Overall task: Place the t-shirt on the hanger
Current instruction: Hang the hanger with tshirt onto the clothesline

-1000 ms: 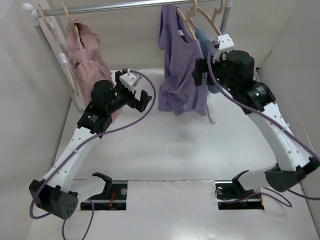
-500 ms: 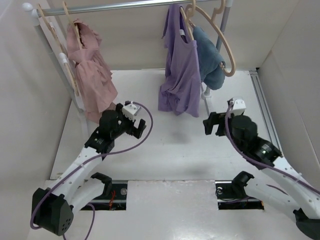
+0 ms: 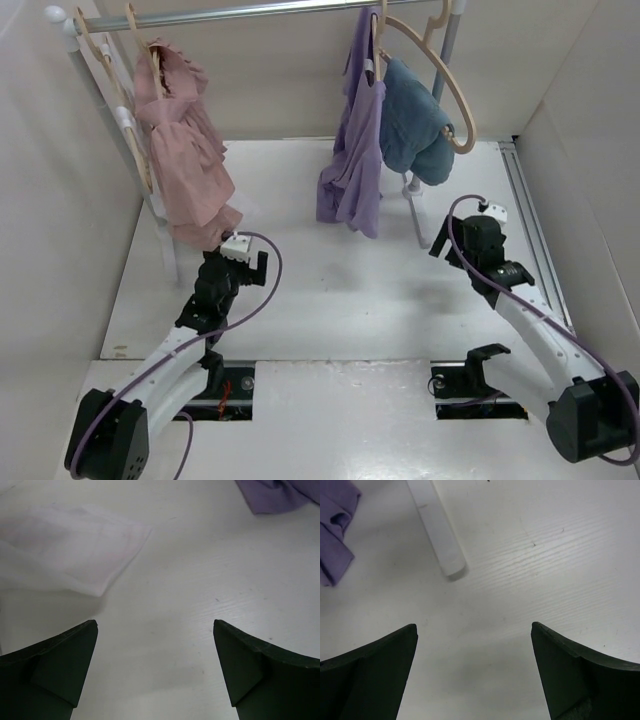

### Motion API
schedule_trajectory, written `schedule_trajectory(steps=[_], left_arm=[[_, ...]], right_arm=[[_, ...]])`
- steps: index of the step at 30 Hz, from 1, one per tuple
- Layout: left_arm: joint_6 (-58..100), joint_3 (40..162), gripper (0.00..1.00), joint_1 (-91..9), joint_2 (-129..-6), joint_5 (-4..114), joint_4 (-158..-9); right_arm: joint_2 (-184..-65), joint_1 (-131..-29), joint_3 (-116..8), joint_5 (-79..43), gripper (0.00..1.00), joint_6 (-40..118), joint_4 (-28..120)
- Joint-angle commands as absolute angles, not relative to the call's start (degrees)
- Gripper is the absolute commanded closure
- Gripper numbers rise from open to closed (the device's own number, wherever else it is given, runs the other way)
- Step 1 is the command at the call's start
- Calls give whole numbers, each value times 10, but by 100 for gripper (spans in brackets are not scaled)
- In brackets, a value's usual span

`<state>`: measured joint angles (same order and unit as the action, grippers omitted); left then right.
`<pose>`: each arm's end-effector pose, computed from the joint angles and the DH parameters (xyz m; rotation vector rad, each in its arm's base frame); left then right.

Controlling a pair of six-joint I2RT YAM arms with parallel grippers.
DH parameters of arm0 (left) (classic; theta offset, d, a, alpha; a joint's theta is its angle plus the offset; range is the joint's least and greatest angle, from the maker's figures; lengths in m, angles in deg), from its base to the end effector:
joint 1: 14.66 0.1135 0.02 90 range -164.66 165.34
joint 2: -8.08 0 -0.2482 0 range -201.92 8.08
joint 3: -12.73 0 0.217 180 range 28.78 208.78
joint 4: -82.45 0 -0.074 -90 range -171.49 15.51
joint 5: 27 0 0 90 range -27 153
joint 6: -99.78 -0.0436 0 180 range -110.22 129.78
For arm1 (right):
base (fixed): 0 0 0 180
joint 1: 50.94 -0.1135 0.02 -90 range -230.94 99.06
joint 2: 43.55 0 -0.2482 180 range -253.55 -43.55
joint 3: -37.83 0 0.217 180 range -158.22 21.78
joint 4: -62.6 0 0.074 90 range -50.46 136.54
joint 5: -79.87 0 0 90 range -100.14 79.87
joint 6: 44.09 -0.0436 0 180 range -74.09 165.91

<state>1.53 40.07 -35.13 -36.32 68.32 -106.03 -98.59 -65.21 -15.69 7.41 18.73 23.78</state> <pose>0.1571 -0.0543 0.2060 0.3598 1.6825 -0.0780 0.1804 0.0323 0.2363 0.4090 2.1986 0.0434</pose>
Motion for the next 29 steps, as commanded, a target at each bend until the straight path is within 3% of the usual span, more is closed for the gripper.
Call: schedule_trajectory(steps=[1,8,29], left_arm=[[33,366,0,-323,-352,725,-1184],[43,360,0,-264,-322,681,-1177],[32,360,0,-240,-316,636,-1177]], right_arm=[[-950,-638,-143,78,0,198,341],[-950,-598,-127,114,0,198,364],[-984,-593,-158,87,0,250,355]])
